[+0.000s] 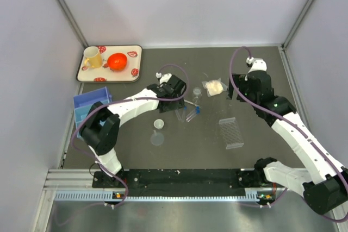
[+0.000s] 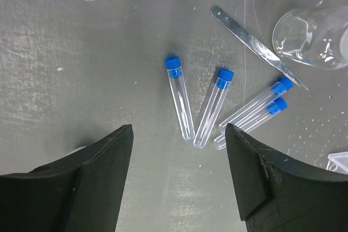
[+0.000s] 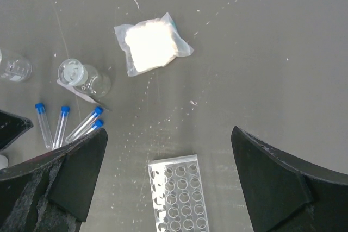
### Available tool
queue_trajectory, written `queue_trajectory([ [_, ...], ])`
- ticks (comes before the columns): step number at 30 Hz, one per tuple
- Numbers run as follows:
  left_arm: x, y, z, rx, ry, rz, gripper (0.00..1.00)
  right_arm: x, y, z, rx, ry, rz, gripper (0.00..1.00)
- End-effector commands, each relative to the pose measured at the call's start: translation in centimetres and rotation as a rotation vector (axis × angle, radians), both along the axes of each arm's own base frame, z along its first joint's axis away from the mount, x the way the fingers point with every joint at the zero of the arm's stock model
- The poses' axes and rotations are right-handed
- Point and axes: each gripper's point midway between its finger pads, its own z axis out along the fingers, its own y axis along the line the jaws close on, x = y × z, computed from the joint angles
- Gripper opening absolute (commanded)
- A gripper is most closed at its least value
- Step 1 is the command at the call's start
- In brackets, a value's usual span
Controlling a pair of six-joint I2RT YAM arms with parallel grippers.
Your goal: Organize the chemistry lab equipment
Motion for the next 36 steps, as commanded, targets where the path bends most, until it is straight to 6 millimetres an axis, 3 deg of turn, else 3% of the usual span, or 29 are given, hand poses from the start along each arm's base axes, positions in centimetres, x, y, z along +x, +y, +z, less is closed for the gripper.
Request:
queue_trajectory([
  [1, 0.7, -1.2, 0.3, -0.044, 0.000, 0.099, 0.73, -0.2, 0.8, 0.5, 0.042, -0.020, 0.034, 0.98],
  [7, 0.6, -2.0, -1.6, -0.058, 0.055, 0.156, 0.71, -0.5, 1.6, 0.7, 0.067, -0.024, 0.073, 0.98],
  [16, 0.6, -1.5, -4.3, -0.014, 0.072, 0.234, 0.66, -0.9, 2.2, 0.5, 0.092, -0.021, 0.110, 0.97],
  [23, 1.4, -1.2, -4.7, 0.017, 0.042, 0.258, 0.58, -1.3, 2.7, 0.7, 0.107, -0.025, 0.140, 0.97],
  [29, 1.7, -1.2, -4.9, 0.032, 0.037, 0.261, 0.45, -1.4, 2.8, 0.6, 0.115, -0.020, 0.149, 0.97],
  [36, 1.1, -1.2, -5.7, 0.051, 0.056, 0.252, 0.36, -1.4, 2.9, 0.8, 0.118, -0.025, 0.155, 0.96],
])
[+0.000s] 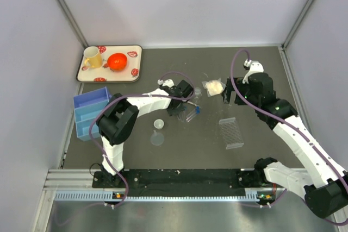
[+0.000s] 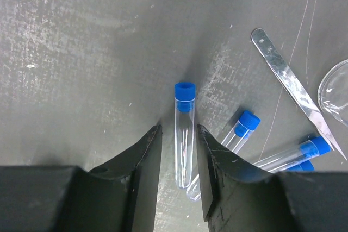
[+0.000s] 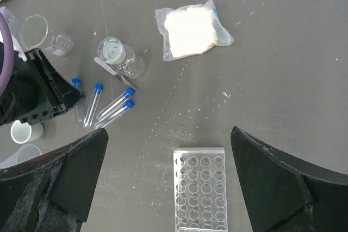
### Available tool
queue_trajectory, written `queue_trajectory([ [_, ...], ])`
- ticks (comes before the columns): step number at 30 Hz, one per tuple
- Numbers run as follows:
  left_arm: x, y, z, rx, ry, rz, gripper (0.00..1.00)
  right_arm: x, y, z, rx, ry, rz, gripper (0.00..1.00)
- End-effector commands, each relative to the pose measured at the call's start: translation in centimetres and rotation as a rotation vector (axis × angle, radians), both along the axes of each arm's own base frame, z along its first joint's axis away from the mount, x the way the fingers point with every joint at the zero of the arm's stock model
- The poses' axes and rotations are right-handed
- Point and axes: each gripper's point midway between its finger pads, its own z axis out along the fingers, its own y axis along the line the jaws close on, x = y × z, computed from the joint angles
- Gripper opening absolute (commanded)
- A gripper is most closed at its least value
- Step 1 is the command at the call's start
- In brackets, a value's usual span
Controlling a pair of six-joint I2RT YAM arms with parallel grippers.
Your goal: Organize the chemistry lab equipment
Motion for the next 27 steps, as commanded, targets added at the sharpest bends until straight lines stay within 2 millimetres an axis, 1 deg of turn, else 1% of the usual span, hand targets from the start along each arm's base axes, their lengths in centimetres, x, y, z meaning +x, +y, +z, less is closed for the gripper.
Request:
queue_trajectory([
  [1, -0.1, -0.3, 0.2, 0.006, -0.011, 0.019, 0.36, 0.1, 0.4, 1.4, 0.036, -0.054, 0.012, 0.96],
  [4, -0.5, 0.0, -0.2, 0.015, -0.004, 0.018, 0.31, 0.0, 0.6, 1.4, 0.042, -0.051, 0.019, 0.96],
  [5, -0.7, -0.1, -0.3, 0.016, 0.001, 0.013, 0.26, -0.1, 0.5, 1.3, 0.042, -0.050, 0.019, 0.96],
  [7, -1.2, 0.1, -0.6, 0.024, 0.012, 0.004, 0.22, -0.2, 0.5, 1.1, 0.043, -0.043, 0.020, 0.96],
  [9, -1.5, 0.1, -0.6, 0.027, 0.012, -0.001, 0.21, -0.4, 0.4, 1.0, 0.044, -0.038, 0.017, 0.96],
  [11, -1.9, 0.6, -0.9, 0.046, 0.020, -0.003, 0.21, -0.5, 0.5, 0.8, 0.046, -0.032, 0.019, 0.96],
  [13, -2.2, 0.9, -1.0, 0.057, 0.026, -0.005, 0.14, -0.7, 0.5, 0.8, 0.052, -0.031, 0.023, 0.96],
  [14, -2.4, 0.9, -1.1, 0.059, 0.029, -0.007, 0.09, -0.8, 0.5, 0.9, 0.053, -0.031, 0.022, 0.96],
  [15, -2.5, 1.1, -1.1, 0.063, 0.034, -0.007, 0.01, -0.9, 0.5, 1.0, 0.059, -0.032, 0.025, 0.96],
  [16, -2.8, 1.3, -1.1, 0.069, 0.038, -0.011, 0.00, -1.0, 0.6, 1.1, 0.063, -0.035, 0.027, 0.96],
  [19, -3.2, 1.7, 0.2, 0.090, 0.017, -0.028, 0.00, -1.3, 0.6, 1.4, 0.072, -0.040, 0.031, 0.96],
  [20, -3.3, 1.5, 1.6, 0.078, -0.010, -0.040, 0.00, -1.4, 0.6, 1.3, 0.072, -0.038, 0.034, 0.96],
  [22, -3.4, 1.9, 3.0, 0.101, -0.037, -0.072, 0.00, -1.5, 0.5, 1.3, 0.067, -0.032, 0.035, 0.96],
  [23, -3.5, 1.6, 4.7, 0.079, -0.068, -0.093, 0.00, -1.5, 0.5, 1.1, 0.063, -0.025, 0.035, 0.96],
  [25, -3.7, 1.2, 6.4, 0.066, -0.079, -0.185, 0.00, -1.6, 0.5, 1.0, 0.058, -0.018, 0.038, 0.96],
  [26, -3.8, 1.0, 7.8, 0.043, -0.097, -0.223, 0.00, -1.6, 0.6, 1.0, 0.056, -0.016, 0.042, 0.96],
  [27, -4.0, 0.9, 8.7, 0.051, -0.104, -0.290, 0.00, -1.7, 0.7, 1.0, 0.055, -0.014, 0.049, 0.95],
])
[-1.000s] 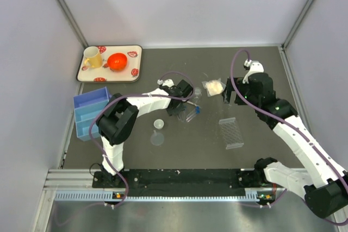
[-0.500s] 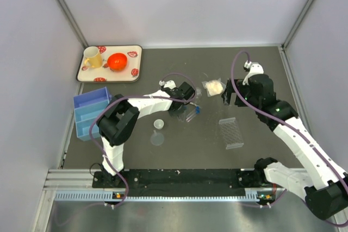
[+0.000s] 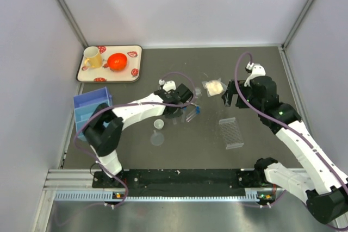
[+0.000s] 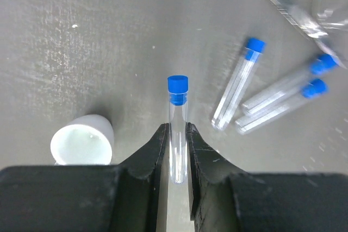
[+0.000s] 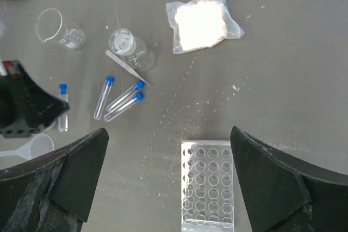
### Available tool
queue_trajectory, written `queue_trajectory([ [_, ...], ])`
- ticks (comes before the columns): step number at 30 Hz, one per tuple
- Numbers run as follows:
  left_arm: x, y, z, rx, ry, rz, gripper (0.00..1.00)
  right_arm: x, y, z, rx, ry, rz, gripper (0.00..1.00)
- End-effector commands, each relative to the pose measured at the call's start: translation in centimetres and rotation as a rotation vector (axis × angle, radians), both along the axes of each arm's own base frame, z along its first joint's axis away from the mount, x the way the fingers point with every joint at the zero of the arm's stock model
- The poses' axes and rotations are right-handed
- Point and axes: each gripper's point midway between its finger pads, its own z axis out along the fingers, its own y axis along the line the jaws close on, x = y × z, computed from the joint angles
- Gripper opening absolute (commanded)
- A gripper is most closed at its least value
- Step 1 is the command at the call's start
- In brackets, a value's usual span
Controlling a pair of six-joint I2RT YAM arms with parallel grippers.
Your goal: Organize the chemistry lab equipment
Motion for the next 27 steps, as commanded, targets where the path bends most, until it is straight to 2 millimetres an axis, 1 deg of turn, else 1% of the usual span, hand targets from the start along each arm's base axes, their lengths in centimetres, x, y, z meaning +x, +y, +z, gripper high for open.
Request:
queue_trajectory([
  [1, -0.6, -1.1, 7.0, -0.072, -0.080, -0.225, 0.00, -0.4, 0.5, 0.8, 0.012, -0.009, 0.033, 0.96],
  [2, -0.9, -1.4, 8.7, -0.105, -0.101, -0.269, 0.00, -0.6, 0.6, 0.8, 0.009, -0.005, 0.044, 0.95],
  [3, -1.3, -1.5, 9.4, -0.106, -0.107, -0.342, 0.00, -0.9, 1.0, 0.8, 0.018, 0.001, 0.071, 0.95],
  [4, -2.3, -2.3, 10.2, -0.157, -0.093, -0.409, 0.00, -1.2, 1.1, 0.9, 0.011, 0.003, 0.089, 0.95],
  [5, -2.9, -2.6, 11.8, -0.194, -0.116, -0.461, 0.00, -1.8, 1.9, 1.1, 0.034, 0.013, 0.138, 0.95],
  [7, -4.1, -3.2, 13.4, -0.228, -0.135, -0.598, 0.00, -2.7, 2.7, 1.6, 0.063, 0.011, 0.200, 0.94],
  [8, -5.5, -4.0, 14.9, -0.302, -0.143, -0.686, 0.00, -3.3, 3.2, 1.7, 0.080, 0.017, 0.235, 0.94],
  [9, -6.0, -4.2, 15.7, -0.311, -0.170, -0.766, 0.00, -4.4, 4.3, 2.0, 0.120, 0.031, 0.308, 0.94],
  [10, -6.7, -4.4, 16.1, -0.334, -0.175, -0.820, 0.00, -5.1, 4.8, 2.3, 0.142, 0.029, 0.348, 0.94],
  [11, -7.7, -4.6, 17.4, -0.377, -0.195, -0.873, 0.00, -5.9, 5.4, 2.6, 0.163, 0.028, 0.389, 0.94],
  [12, -8.3, -4.7, 17.7, -0.387, -0.215, -0.933, 0.00, -7.1, 6.4, 3.0, 0.205, 0.041, 0.464, 0.94],
  [13, -8.9, -4.9, 18.1, -0.409, -0.227, -0.978, 0.00, -8.1, 7.0, 3.5, 0.231, 0.040, 0.512, 0.93],
  [14, -9.9, -5.1, 19.0, -0.456, -0.243, -1.031, 0.00, -9.4, 7.9, 4.0, 0.270, 0.052, 0.586, 0.93],
  [16, -11.2, -5.7, 19.7, -0.511, -0.268, -1.130, 0.00, -10.8, 8.5, 4.6, 0.310, 0.063, 0.649, 0.92],
  [17, -11.9, -5.9, 20.3, -0.541, -0.284, -1.168, 0.00, -11.9, 8.8, 5.3, 0.339, 0.059, 0.693, 0.92],
  [18, -13.4, -6.3, 20.5, -0.601, -0.270, -1.240, 0.00, -12.6, 9.1, 5.7, 0.355, 0.054, 0.722, 0.92],
  [19, -13.8, -6.7, 21.3, -0.637, -0.300, -1.278, 0.00, -13.1, 9.2, 6.1, 0.376, 0.055, 0.742, 0.91],
  [20, -14.7, -6.8, 21.8, -0.673, -0.309, -1.321, 0.00, -14.0, 9.4, 6.7, 0.399, 0.050, 0.777, 0.91],
  [21, -15.6, -7.0, 22.0, -0.713, -0.301, -1.370, 0.00, -14.4, 9.5, 7.2, 0.419, 0.045, 0.792, 0.91],
  [22, -16.1, -7.2, 22.6, -0.737, -0.320, -1.401, 0.00, -14.7, 9.6, 7.5, 0.435, 0.046, 0.807, 0.90],
  [24, -17.1, -7.2, 23.0, -0.781, -0.323, -1.450, 0.00, -15.8, 9.9, 8.5, 0.477, 0.053, 0.847, 0.89],
  [25, -18.0, -7.3, 23.4, -0.821, -0.313, -1.491, 0.00, -16.3, 10.1, 8.9, 0.488, 0.047, 0.872, 0.87],
  [26, -18.2, -7.3, 24.0, -0.835, -0.335, -1.508, 0.00, -16.7, 10.2, 9.2, 0.499, 0.043, 0.888, 0.86],
  [27, -18.6, -7.3, 24.0, -0.852, -0.331, -1.525, 0.00, -16.9, 10.3, 9.5, 0.509, 0.043, 0.893, 0.86],
])
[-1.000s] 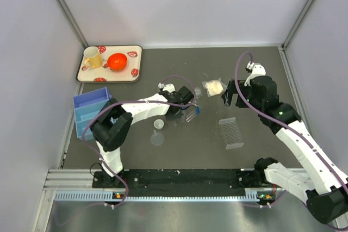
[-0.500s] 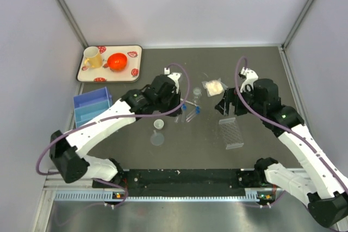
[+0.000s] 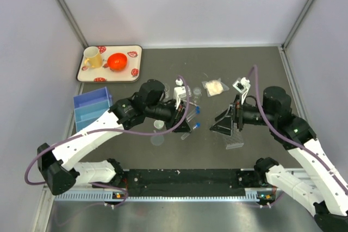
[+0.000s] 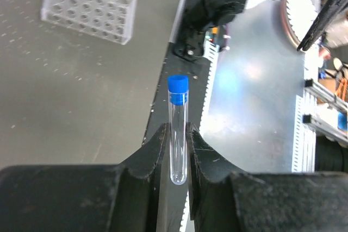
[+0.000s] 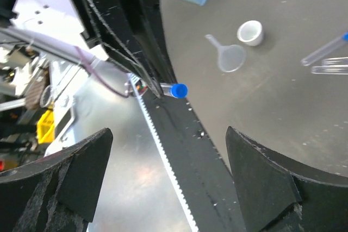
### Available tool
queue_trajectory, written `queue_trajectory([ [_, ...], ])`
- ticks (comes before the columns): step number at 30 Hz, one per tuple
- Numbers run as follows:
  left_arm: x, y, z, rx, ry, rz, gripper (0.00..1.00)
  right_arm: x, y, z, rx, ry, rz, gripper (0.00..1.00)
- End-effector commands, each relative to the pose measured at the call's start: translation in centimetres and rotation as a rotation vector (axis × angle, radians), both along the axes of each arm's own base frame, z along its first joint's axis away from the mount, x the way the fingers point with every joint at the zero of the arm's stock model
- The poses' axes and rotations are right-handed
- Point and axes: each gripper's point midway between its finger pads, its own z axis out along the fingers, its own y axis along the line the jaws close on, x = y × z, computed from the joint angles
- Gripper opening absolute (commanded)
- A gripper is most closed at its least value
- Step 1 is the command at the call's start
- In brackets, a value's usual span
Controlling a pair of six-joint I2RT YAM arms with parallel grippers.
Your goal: Organize the chemistry lab equipment
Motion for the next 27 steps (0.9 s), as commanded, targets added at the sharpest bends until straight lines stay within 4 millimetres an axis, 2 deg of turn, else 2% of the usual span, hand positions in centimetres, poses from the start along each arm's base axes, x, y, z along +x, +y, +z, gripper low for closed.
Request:
queue_trajectory([
  [1, -3.5, -0.5, 4.0, -0.201, -0.060, -0.232, 0.00, -2.9, 1.2, 3.5, 0.115, -0.029, 0.137, 0.85],
  [7, -5.5, -0.4, 5.2, -0.265, -0.059, -0.333, 0.00, -3.6, 2.3, 3.3, 0.121, -0.019, 0.173, 0.78],
  [14, -5.6, -0.6, 5.4, -0.274, -0.057, -0.352, 0.00, -4.5, 4.1, 3.4, 0.117, -0.023, 0.220, 0.70],
  [17, -5.5, -0.8, 5.4, -0.275, -0.057, -0.351, 0.00, -4.8, 4.6, 3.4, 0.112, -0.023, 0.236, 0.62],
  [27, -5.4, -1.1, 5.6, -0.284, -0.054, -0.359, 0.00, -5.0, 5.3, 3.5, 0.118, -0.032, 0.243, 0.55],
])
